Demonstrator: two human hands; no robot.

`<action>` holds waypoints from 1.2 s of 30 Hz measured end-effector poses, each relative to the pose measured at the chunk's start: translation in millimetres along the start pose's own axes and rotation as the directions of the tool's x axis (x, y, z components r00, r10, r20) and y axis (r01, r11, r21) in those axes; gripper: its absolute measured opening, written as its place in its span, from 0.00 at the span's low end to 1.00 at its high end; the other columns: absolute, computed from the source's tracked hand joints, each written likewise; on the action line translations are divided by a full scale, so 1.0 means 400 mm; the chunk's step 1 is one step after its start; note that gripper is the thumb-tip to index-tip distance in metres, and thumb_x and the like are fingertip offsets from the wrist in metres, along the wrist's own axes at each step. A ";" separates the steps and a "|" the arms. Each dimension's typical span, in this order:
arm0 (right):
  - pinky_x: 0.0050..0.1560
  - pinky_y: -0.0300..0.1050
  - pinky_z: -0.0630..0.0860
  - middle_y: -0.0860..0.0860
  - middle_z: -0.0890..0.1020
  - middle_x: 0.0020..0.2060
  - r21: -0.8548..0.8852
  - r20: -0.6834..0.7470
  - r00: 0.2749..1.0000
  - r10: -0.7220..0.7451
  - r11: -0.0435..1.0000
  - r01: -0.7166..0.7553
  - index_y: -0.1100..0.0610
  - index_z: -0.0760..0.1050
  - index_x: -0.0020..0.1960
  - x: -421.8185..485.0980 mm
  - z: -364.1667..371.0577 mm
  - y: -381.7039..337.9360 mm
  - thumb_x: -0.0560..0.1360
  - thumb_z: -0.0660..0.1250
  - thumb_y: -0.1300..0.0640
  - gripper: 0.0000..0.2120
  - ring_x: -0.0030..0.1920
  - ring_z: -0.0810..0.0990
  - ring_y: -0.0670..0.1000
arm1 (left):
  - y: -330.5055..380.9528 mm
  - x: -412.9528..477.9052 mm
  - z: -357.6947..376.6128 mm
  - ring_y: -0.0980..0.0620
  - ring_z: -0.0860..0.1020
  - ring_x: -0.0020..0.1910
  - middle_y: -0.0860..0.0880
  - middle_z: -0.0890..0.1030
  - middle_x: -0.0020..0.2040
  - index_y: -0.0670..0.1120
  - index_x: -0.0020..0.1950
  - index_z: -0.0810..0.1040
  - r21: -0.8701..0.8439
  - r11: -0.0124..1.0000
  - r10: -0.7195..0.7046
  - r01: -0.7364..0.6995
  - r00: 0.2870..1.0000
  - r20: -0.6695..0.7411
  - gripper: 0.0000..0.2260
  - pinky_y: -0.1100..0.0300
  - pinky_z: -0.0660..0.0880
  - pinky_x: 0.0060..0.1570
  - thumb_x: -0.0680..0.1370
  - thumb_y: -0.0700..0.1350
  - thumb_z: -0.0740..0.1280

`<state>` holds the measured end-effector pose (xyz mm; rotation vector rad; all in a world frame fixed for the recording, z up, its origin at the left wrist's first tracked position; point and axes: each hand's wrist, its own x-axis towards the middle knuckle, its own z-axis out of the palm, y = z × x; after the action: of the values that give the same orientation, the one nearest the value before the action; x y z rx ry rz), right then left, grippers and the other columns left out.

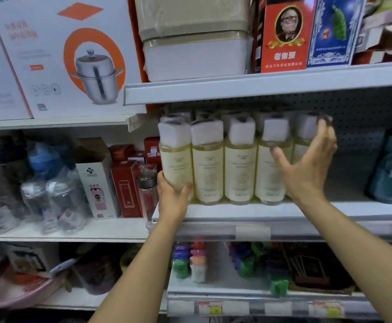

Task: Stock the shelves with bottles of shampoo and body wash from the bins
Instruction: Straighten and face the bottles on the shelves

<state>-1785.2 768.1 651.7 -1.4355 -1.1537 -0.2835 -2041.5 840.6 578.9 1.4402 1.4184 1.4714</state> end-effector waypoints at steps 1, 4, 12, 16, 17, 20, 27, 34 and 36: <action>0.78 0.56 0.49 0.58 0.50 0.79 0.029 0.045 0.987 0.152 0.988 -0.153 0.58 0.45 0.80 -0.006 -0.017 0.031 0.73 0.73 0.45 0.49 0.79 0.47 0.56 | 0.002 -0.004 0.003 0.45 0.72 0.68 0.47 0.68 0.71 0.55 0.76 0.56 -0.013 1.000 -0.004 0.004 1.000 0.007 0.39 0.42 0.73 0.67 0.73 0.51 0.76; 0.77 0.53 0.49 0.58 0.51 0.79 0.027 0.259 0.879 0.400 0.907 -0.421 0.59 0.40 0.80 -0.020 -0.038 0.120 0.67 0.77 0.44 0.58 0.79 0.47 0.57 | 0.019 -0.023 0.023 0.43 0.59 0.77 0.45 0.56 0.78 0.55 0.80 0.41 0.032 0.998 -0.062 0.061 0.997 0.044 0.59 0.38 0.61 0.74 0.64 0.60 0.80; 0.73 0.54 0.61 0.64 0.61 0.73 -0.104 0.440 0.784 0.437 0.892 -0.439 0.66 0.46 0.78 -0.035 -0.010 0.186 0.67 0.77 0.41 0.57 0.73 0.60 0.63 | 0.046 -0.041 0.073 0.41 0.50 0.79 0.44 0.48 0.80 0.52 0.79 0.31 0.174 0.978 -0.103 0.113 0.993 -0.063 0.68 0.39 0.53 0.76 0.60 0.58 0.82; 0.71 0.56 0.64 0.65 0.61 0.72 -0.132 0.470 0.786 0.402 0.912 -0.388 0.66 0.44 0.77 -0.034 -0.015 0.191 0.68 0.74 0.38 0.57 0.72 0.61 0.65 | 0.063 -0.049 0.070 0.40 0.53 0.79 0.43 0.50 0.80 0.52 0.79 0.33 0.198 0.972 -0.116 0.128 0.991 -0.070 0.68 0.39 0.55 0.76 0.59 0.60 0.83; 0.70 0.56 0.64 0.65 0.61 0.72 -0.142 0.496 0.774 0.393 0.917 -0.374 0.67 0.43 0.77 -0.032 -0.023 0.194 0.69 0.74 0.38 0.57 0.72 0.61 0.65 | 0.069 -0.053 0.069 0.40 0.53 0.79 0.43 0.51 0.80 0.51 0.80 0.33 0.197 0.970 -0.127 0.140 0.989 -0.077 0.69 0.39 0.55 0.76 0.58 0.60 0.83; 0.73 0.55 0.62 0.63 0.58 0.74 -0.162 0.619 0.687 0.380 0.918 -0.362 0.65 0.42 0.78 -0.013 -0.074 0.208 0.71 0.73 0.40 0.55 0.74 0.60 0.62 | 0.091 -0.079 0.078 0.40 0.52 0.79 0.43 0.49 0.80 0.49 0.80 0.34 0.192 0.964 -0.162 0.182 0.980 -0.116 0.67 0.40 0.54 0.77 0.60 0.59 0.82; 0.70 0.48 0.61 0.55 0.62 0.76 -0.069 0.755 0.632 0.175 0.980 -0.188 0.50 0.45 0.80 0.026 -0.235 0.254 0.77 0.70 0.53 0.43 0.76 0.58 0.55 | 0.176 -0.252 0.263 0.44 0.46 0.80 0.48 0.43 0.82 0.49 0.81 0.39 0.125 0.988 -0.060 0.088 0.976 -0.209 0.51 0.42 0.51 0.77 0.74 0.48 0.76; 0.74 0.44 0.54 0.49 0.53 0.80 -0.024 0.819 0.565 0.096 0.991 -0.132 0.50 0.47 0.81 0.031 -0.319 0.305 0.79 0.67 0.50 0.39 0.79 0.53 0.50 | 0.256 -0.402 0.431 0.50 0.62 0.77 0.50 0.60 0.79 0.51 0.81 0.53 -0.147 0.986 -0.083 0.073 0.995 -0.064 0.38 0.50 0.64 0.73 0.77 0.45 0.72; 0.76 0.47 0.53 0.48 0.53 0.80 -0.005 0.815 0.571 0.092 0.988 -0.152 0.48 0.47 0.81 0.024 -0.327 0.323 0.79 0.67 0.49 0.39 0.79 0.52 0.49 | 0.271 -0.436 0.461 0.51 0.67 0.73 0.49 0.66 0.77 0.50 0.80 0.57 -0.216 0.970 -0.115 0.113 0.993 0.004 0.34 0.54 0.67 0.68 0.78 0.44 0.71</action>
<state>-1624.4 686.7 613.0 -1.6180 -1.7650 0.6075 -1805.3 699.9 601.2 1.1999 1.2802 1.5088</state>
